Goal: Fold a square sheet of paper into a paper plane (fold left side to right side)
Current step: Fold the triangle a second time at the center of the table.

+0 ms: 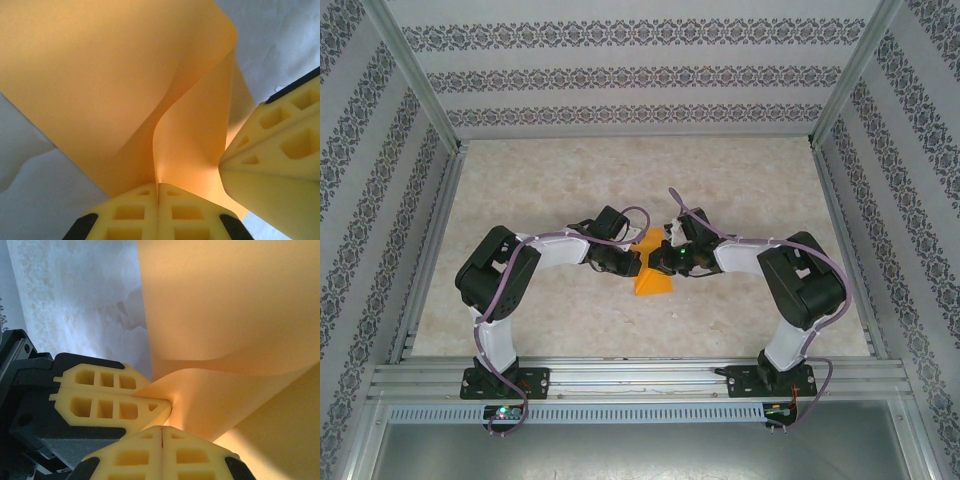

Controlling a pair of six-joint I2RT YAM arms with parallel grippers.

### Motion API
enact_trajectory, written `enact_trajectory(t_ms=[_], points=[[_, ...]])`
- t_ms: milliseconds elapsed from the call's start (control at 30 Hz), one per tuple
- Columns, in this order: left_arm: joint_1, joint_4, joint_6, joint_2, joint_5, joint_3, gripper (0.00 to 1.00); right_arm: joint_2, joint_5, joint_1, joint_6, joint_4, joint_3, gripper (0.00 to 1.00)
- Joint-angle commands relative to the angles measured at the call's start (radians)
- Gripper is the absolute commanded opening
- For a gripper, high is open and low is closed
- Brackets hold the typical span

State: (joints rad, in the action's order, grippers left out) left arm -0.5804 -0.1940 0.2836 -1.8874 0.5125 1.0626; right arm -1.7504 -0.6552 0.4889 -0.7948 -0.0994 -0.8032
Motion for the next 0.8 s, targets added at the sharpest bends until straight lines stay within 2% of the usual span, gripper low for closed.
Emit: enact_trajectory(t_ms=[0,767], points=[[0.009,-0.027,-0.029,-0.028,-0.03,-0.013,0.0,-0.027,0.012,0.009,0.008,-0.004,-0.016,0.0],[0.01,-0.03,-0.026,-0.038,-0.04,-0.012,0.0,-0.054,0.099,0.008,0.055,0.113,-0.002,0.0]])
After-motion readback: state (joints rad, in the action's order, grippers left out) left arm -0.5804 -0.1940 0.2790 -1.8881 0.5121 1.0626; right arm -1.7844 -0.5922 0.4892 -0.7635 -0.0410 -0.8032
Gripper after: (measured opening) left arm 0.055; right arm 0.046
